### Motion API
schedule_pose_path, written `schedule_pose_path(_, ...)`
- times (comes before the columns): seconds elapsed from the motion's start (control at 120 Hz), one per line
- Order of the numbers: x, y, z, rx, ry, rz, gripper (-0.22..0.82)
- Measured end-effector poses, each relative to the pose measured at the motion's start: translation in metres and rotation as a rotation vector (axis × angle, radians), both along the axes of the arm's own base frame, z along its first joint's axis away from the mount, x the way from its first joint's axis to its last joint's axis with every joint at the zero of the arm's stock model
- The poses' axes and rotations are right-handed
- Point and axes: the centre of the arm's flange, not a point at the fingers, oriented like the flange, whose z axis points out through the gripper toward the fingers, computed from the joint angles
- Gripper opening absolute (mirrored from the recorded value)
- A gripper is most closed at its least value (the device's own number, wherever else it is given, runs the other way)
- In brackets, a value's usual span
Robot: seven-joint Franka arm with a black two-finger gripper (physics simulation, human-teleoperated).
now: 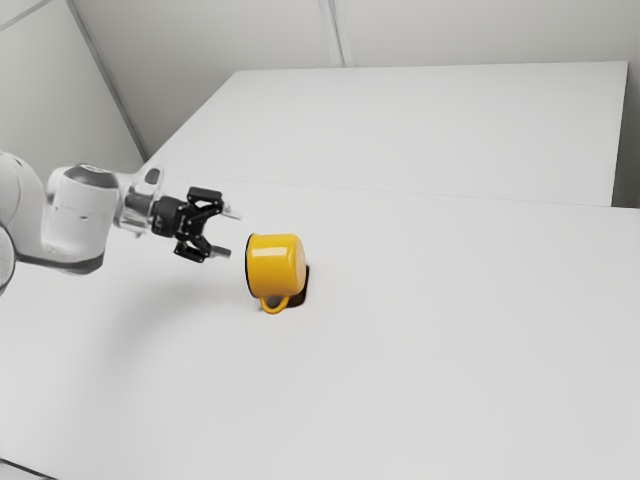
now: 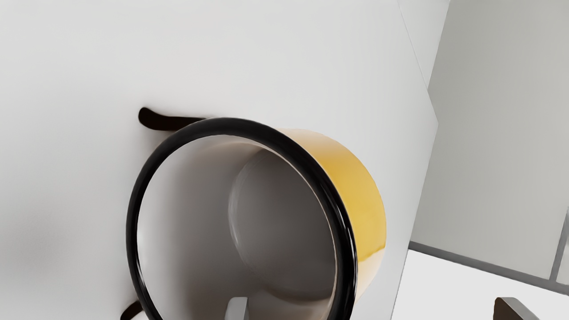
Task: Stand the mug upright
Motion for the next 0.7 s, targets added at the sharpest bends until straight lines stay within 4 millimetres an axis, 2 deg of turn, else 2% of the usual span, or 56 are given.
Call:
schedule_pose_path(0.15, -0.001, -0.002, -0.029, -0.062, -0.071, 0.051, 0.6)
schedule_pose_path(0.325, 0.002, -0.002, -0.049, -0.073, -0.139, 0.071, 0.6)
schedule_pose_path(0.7, 0.009, -0.016, -0.062, -0.049, -0.247, 0.043, 0.6)
